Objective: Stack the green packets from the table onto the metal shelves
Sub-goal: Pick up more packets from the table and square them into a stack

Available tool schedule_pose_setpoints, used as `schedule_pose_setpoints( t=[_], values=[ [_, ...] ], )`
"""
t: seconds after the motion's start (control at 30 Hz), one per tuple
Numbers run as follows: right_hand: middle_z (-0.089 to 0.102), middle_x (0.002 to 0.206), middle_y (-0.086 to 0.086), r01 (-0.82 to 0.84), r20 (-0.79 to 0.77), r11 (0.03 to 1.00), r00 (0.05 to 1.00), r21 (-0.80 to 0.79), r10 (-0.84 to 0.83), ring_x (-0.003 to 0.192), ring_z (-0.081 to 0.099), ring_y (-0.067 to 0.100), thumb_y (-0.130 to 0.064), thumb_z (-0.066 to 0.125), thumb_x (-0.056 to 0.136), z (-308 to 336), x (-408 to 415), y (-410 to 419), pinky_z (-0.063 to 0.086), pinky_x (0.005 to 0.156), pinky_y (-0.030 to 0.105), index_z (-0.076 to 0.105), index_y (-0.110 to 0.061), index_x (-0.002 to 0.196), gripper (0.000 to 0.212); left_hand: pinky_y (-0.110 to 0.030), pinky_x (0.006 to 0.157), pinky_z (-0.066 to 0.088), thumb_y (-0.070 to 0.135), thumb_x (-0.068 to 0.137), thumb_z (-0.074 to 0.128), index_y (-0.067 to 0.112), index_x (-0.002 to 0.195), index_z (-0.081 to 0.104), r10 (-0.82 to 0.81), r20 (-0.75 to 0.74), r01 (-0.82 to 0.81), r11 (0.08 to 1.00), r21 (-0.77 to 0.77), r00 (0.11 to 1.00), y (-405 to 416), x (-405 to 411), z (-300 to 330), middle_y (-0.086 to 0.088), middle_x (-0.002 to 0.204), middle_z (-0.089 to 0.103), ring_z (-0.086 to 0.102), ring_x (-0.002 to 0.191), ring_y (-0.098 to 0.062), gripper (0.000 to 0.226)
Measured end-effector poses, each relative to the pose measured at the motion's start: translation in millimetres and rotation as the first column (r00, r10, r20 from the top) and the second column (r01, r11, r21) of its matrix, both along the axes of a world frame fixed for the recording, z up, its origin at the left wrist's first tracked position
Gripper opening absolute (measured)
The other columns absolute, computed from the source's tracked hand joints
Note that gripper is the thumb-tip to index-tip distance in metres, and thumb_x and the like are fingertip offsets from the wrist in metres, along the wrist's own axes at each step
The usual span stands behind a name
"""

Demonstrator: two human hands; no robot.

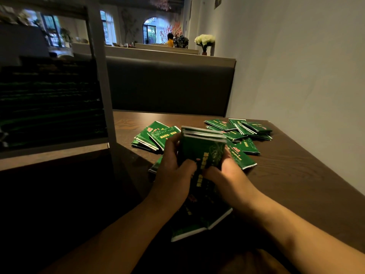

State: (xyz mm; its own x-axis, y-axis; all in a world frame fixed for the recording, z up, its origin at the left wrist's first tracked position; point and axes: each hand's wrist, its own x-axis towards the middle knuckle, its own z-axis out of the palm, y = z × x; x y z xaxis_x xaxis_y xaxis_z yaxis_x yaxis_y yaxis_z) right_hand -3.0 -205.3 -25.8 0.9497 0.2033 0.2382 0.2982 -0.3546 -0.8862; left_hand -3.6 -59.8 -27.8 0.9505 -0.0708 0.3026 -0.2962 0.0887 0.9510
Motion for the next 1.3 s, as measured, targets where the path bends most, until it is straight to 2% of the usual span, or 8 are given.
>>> schedule_pose_setpoints(
  t=[0.17,0.3,0.47,0.6,0.73,1.07,1.2,1.3],
  values=[
    [0.033,0.150,-0.006,0.016,-0.077,0.986,0.997,-0.164,-0.029,0.128,0.044,0.014,-0.049,0.053,0.067,-2.7,1.4,-0.6,0.040,0.107,0.041,0.031,-0.030,0.140,0.078,-0.025,0.073,0.050,-0.003,0.086,0.051,0.039,0.106,0.050,0.017,-0.078,-0.016,1.000,0.023,0.997,-2.7,1.0,-1.1,0.011,0.099,0.067,0.063,0.088,-0.001,0.047],
    [0.060,0.121,-0.012,-0.052,-0.020,0.995,0.998,0.085,0.054,0.107,0.064,0.007,-0.038,0.067,0.081,1.9,-1.3,-4.0,0.053,0.091,0.031,0.030,-0.045,0.126,0.059,-0.031,0.078,0.053,0.005,0.087,0.057,0.038,0.106,0.050,0.049,-0.107,-0.052,0.998,-0.021,0.993,-2.4,3.3,2.9,0.007,0.108,0.064,0.062,0.098,-0.010,0.039],
    [0.056,0.123,-0.001,0.059,0.026,0.951,0.997,0.304,-0.071,0.110,0.063,0.020,-0.012,0.066,0.089,14.8,6.3,-7.5,0.058,0.083,0.040,0.045,-0.041,0.121,0.048,-0.022,0.062,0.054,0.018,0.086,0.064,0.033,0.110,0.052,0.069,-0.199,-0.104,0.979,-0.177,0.978,4.1,7.7,8.8,0.005,0.111,0.061,0.064,0.097,-0.014,0.031],
    [0.062,0.116,-0.003,0.169,0.085,0.979,0.980,0.112,-0.179,0.108,0.059,0.009,-0.015,0.062,0.092,30.8,4.6,-2.8,0.056,0.078,0.025,0.065,-0.019,0.103,0.012,-0.037,0.069,0.057,0.022,0.089,0.060,0.027,0.115,0.054,0.008,-0.291,-0.085,0.963,-0.256,0.957,6.4,8.1,15.4,-0.004,0.112,0.063,0.064,0.101,-0.025,0.028],
    [0.064,0.109,-0.001,0.163,-0.014,0.982,0.987,0.095,-0.162,0.099,0.062,0.012,-0.014,0.059,0.094,51.4,-19.2,4.6,0.059,0.076,0.029,0.068,-0.013,0.100,0.011,-0.049,0.079,0.056,0.031,0.088,0.060,0.024,0.123,0.051,-0.084,-0.358,-0.042,0.943,-0.331,0.930,11.4,-10.8,38.1,-0.009,0.114,0.061,0.063,0.104,-0.032,0.036],
    [0.065,0.106,-0.012,0.146,0.115,0.975,0.985,-0.165,-0.128,0.100,0.064,0.009,-0.022,0.061,0.094,123.3,-60.6,19.5,0.057,0.086,0.028,0.072,-0.025,0.096,0.011,-0.033,0.069,0.053,0.033,0.094,0.054,0.020,0.097,0.061,-0.091,-0.479,-0.134,0.899,-0.416,0.873,18.4,-65.3,90.5,-0.008,0.094,0.070,0.066,0.086,-0.021,0.015],
    [0.048,0.128,-0.013,0.320,0.430,0.731,0.902,-0.602,-0.040,0.123,0.039,0.011,-0.038,0.050,0.095,146.4,-80.4,44.5,0.033,0.105,0.039,0.065,-0.033,0.118,0.027,-0.032,0.071,0.055,0.028,0.094,0.055,0.013,0.091,0.067,-0.074,-0.477,-0.182,0.865,-0.468,0.876,31.0,-90.5,115.4,-0.010,0.085,0.072,0.068,0.079,-0.020,0.019],
    [0.039,0.140,-0.008,0.409,0.559,0.565,0.821,-0.717,0.116,0.129,0.030,0.018,-0.044,0.048,0.088,156.6,-106.1,77.0,0.023,0.107,0.039,0.044,-0.029,0.141,0.055,-0.030,0.062,0.055,0.027,0.088,0.061,0.011,0.097,0.071,0.019,-0.443,-0.251,0.845,-0.473,0.897,49.6,-102.8,136.8,-0.009,0.082,0.075,0.072,0.070,-0.020,0.021]
  ],
)
